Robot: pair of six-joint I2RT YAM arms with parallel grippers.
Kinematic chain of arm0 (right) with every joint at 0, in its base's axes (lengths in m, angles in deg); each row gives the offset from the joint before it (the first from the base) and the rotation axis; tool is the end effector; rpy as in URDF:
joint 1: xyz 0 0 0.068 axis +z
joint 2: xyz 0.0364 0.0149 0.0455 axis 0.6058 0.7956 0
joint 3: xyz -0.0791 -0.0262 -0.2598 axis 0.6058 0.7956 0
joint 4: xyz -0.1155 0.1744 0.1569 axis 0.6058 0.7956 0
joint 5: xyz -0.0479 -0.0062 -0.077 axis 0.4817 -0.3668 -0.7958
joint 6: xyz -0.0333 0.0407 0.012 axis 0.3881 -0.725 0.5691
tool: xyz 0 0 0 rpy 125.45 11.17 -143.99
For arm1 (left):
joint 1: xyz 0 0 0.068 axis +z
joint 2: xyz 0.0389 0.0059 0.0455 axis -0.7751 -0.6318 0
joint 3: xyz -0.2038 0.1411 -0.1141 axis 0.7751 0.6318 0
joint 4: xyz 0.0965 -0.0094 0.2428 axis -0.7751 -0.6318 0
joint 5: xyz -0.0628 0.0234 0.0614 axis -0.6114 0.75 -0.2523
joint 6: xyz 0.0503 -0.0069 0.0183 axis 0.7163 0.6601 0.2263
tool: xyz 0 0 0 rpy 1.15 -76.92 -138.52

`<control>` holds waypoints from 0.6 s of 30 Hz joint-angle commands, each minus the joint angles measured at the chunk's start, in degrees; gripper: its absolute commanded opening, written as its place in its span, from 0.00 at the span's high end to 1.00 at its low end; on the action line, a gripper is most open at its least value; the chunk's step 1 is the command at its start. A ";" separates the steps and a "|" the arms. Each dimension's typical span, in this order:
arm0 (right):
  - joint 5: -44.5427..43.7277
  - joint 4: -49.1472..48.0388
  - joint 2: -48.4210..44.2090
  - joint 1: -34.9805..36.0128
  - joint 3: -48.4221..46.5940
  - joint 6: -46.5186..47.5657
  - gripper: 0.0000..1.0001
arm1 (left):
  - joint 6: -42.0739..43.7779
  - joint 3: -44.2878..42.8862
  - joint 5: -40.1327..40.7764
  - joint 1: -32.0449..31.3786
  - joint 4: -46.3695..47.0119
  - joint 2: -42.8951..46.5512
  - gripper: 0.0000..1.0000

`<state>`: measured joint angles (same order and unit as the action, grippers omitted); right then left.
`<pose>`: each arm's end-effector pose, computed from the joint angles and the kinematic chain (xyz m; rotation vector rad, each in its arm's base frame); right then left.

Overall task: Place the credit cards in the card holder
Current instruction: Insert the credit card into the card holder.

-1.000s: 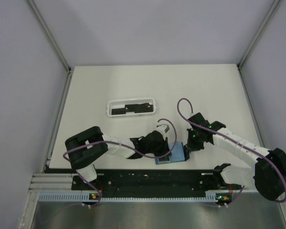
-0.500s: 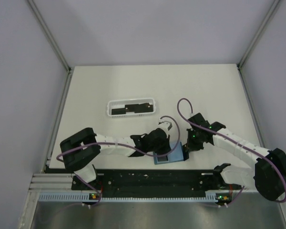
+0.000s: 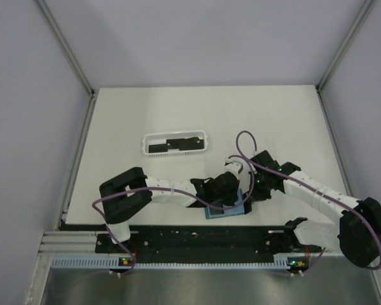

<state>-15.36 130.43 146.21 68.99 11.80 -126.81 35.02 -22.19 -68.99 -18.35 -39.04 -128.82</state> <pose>0.1616 0.1032 0.1805 0.1336 2.8912 0.3694 0.1380 -0.3496 0.1638 0.5361 2.3672 -0.8095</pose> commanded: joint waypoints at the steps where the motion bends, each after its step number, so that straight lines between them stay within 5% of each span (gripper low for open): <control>1: -2.78 -0.70 1.29 -0.33 2.15 -0.21 1.00 | 0.06 -1.85 3.15 -0.44 -0.91 -1.02 1.00; 18: -2.78 -0.87 1.55 -0.24 2.15 -0.04 1.00 | -2.40 -0.53 1.39 -1.41 2.79 -1.81 1.00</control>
<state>-15.36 130.41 146.23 68.99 11.80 -126.81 33.17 -22.17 -67.46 -19.25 -38.06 -131.01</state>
